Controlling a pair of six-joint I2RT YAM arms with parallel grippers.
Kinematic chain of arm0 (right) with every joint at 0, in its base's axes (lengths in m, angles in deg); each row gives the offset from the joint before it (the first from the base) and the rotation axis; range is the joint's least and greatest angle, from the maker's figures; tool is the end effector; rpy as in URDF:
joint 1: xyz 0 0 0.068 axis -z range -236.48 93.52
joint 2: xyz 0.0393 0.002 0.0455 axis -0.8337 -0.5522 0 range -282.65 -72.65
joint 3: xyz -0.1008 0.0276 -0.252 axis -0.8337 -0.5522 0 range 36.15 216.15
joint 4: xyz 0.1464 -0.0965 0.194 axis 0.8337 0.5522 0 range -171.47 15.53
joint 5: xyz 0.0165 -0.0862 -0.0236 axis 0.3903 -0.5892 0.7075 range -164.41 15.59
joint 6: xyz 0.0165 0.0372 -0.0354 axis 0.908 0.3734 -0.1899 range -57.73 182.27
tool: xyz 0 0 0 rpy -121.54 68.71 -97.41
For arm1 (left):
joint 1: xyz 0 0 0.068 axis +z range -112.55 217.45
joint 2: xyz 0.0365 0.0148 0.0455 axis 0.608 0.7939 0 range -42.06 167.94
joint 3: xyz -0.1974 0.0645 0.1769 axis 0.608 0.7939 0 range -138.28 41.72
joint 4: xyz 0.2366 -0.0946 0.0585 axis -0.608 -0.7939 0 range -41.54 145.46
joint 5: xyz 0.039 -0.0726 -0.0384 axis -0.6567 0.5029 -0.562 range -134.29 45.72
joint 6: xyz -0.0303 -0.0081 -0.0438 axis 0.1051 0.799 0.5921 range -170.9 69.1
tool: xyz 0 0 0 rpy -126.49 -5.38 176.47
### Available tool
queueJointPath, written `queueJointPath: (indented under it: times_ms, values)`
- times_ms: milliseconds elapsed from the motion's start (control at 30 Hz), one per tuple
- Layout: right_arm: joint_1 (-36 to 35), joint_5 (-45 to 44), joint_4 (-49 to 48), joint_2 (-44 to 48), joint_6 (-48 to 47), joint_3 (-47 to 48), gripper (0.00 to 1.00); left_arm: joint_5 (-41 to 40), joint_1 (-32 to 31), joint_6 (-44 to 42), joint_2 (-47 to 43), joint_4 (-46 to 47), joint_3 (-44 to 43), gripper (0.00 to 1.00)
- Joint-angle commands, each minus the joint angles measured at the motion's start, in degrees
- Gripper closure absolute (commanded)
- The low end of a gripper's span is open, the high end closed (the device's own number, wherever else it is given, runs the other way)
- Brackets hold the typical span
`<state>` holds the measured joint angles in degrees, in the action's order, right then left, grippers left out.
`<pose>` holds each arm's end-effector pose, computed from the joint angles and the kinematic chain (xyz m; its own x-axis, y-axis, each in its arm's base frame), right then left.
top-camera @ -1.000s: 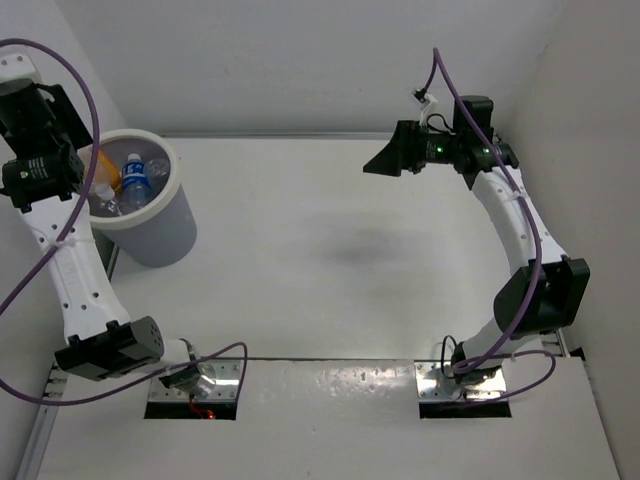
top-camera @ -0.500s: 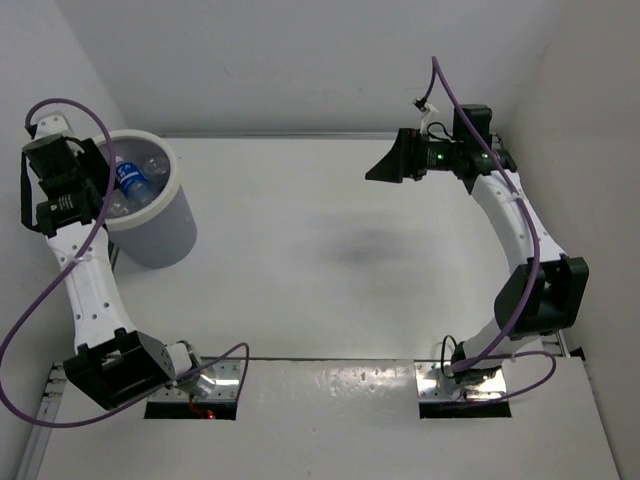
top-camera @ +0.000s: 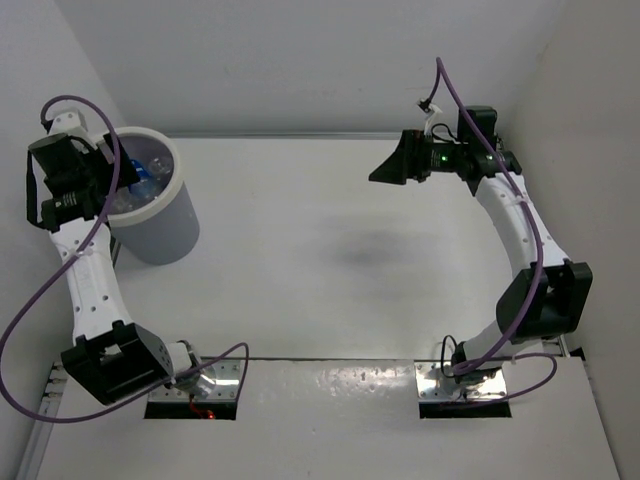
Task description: Put the plastic bottles in the bin
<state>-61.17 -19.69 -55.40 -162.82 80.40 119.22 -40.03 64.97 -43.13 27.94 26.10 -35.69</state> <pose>0.3469 0.0576 0.3551 -0.7448 0.1192 -0.6565 -0.5224 0.5078 0.6850 0.2376 0.1208 0.4118 -0.2745 -0.2951 -0.9152 -0.4409 0.8844 -0.1529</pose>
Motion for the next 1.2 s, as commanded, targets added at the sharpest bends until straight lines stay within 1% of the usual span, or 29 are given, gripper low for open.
queueJointPath:
  times_ms: [0,167,200,267,300,333,367,433,467,533,567,600,633,700,733,767,800,833,867,1000,1067,1167]
  values:
    - [-0.32,1.71,-0.14,2.90,-1.08,-0.45,0.01,5.50,-0.81,-1.61,-0.12,-0.34,-6.78,0.00]
    - [-1.02,0.83,0.74,5.00,-1.34,-1.33,0.01,6.12,-0.81,-3.81,-0.12,-0.34,-18.20,0.00]
    - [-1.20,0.57,1.35,5.35,-1.78,-1.50,0.01,3.42,-0.81,-3.81,0.57,0.27,-22.74,0.00]
    - [-1.20,-0.31,2.67,6.23,-2.48,-1.33,0.01,-0.80,-0.81,-5.74,1.37,0.80,-26.99,0.00]
    - [-1.37,-0.49,3.20,6.58,-2.75,-1.24,0.01,-4.13,-1.33,-6.27,2.15,2.19,-30.14,0.00]
    - [-1.20,-1.36,3.81,7.11,-3.01,-0.89,0.01,-8.25,-1.34,-7.15,2.16,2.99,-31.39,0.00]
    - [-1.03,-1.72,4.60,7.46,-3.45,-0.72,0.01,-8.29,-1.34,-9.59,3.73,3.00,-34.19,0.00]
    - [-0.85,-3.91,4.96,8.26,-3.54,-0.28,0.01,-4.10,-1.34,-10.14,4.27,3.00,-36.49,0.00]
    - [-0.85,-4.70,5.05,8.69,-3.71,-0.19,0.01,-1.90,-2.29,-10.75,5.14,2.30,-37.37,0.00]
    - [-0.06,-8.99,4.96,9.75,-3.37,0.60,0.01,1.88,-8.08,-12.16,6.03,-0.86,-38.78,0.00]
    - [0.20,-10.06,5.05,10.01,-3.28,0.95,0.01,1.90,-10.72,-12.16,6.90,-2.09,-38.79,0.00]
    - [0.73,-11.81,5.57,10.10,-3.10,2.00,0.01,0.86,-13.44,-13.82,8.47,-3.41,-38.79,0.00]
    - [1.60,-14.35,5.92,10.28,-3.01,2.71,0.01,-2.46,-18.77,-14.62,9.36,-5.94,-38.79,0.00]
    - [3.62,-17.87,8.28,10.02,-3.45,7.26,0.01,-5.38,-22.85,-15.76,11.20,-7.89,-37.12,0.00]
    - [4.16,-19.46,8.91,9.58,-3.54,8.42,0.00,-5.39,-26.26,-15.77,13.04,-10.16,-37.12,0.00]
    - [5.99,-21.30,9.44,9.40,-3.80,12.78,0.00,-5.39,-27.86,-15.77,13.84,-10.97,-37.12,0.00]
    - [7.22,-22.28,11.44,8.96,-4.50,14.04,0.00,-5.39,-29.45,-15.77,14.63,-11.59,-36.59,0.00]
    - [7.76,-23.77,12.33,8.26,-4.86,15.36,0.00,-5.39,-32.68,-15.25,15.34,-12.38,-36.59,0.00]
    - [9.16,-25.26,13.91,7.91,-4.86,19.11,0.00,-5.92,-34.02,-14.63,17.09,-12.38,-36.59,0.00]
    - [11.27,-27.65,17.53,5.27,-5.04,23.19,0.00,-6.62,-40.00,-13.23,20.08,-13.61,-37.12,0.00]
    - [11.98,-27.74,16.74,5.35,-4.51,21.88,0.00,-6.62,-42.02,-11.38,20.79,-13.61,-37.12,0.00]
    - [12.16,-28.44,15.95,5.80,-4.77,18.89,0.00,-7.50,-43.17,-10.85,22.72,-13.61,-37.12,0.00]
